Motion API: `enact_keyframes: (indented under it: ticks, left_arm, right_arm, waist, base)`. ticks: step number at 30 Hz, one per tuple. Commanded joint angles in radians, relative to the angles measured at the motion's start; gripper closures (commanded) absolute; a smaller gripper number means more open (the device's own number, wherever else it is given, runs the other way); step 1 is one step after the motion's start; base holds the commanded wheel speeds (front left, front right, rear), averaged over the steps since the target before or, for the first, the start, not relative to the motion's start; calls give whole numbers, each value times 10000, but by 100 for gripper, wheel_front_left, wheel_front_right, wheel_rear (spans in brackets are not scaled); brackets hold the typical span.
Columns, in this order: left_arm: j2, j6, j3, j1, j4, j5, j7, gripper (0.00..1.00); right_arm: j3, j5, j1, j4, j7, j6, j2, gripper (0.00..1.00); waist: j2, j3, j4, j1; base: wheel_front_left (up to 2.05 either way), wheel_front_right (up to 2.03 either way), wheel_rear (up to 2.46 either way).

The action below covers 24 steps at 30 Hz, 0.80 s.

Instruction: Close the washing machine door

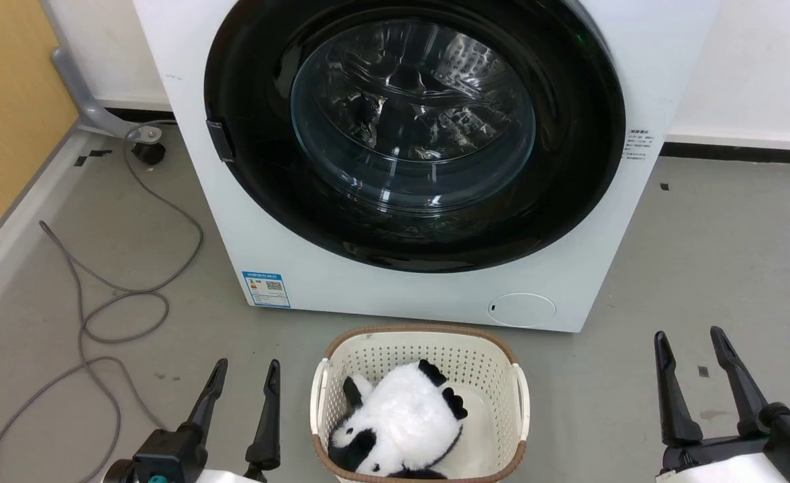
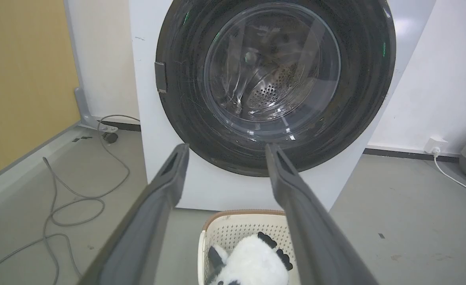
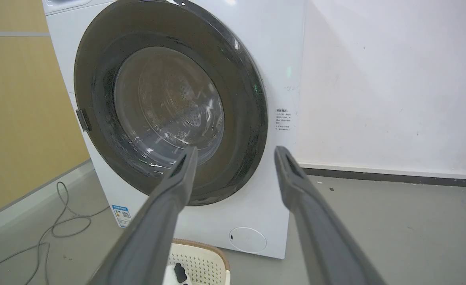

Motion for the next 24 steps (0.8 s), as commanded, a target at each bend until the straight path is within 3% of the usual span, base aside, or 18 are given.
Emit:
enact_keyframes:
  ticks: [1,2,24]
  left_arm:
    - [5,-4,-21,94,-119,70,-43,0]
    - [0,-14,-17,1,-89,25,3,100]
    - [-1,115,67,-108,-197,257,376,100]
  right_arm:
    - [-2,-58,88,-102,-43,-7,61,0]
    - [-1,-41,-1,-38,3,0,8,100]
    - [95,-187,-109,-6,369,-1,15,100]
  waist:
    - [0,-17,23,1]
    - [0,-19,19,1]
    - [0,-18,-103,1]
  base:
    - [0,0,0]
    - [0,0,0]
    - [0,0,0]
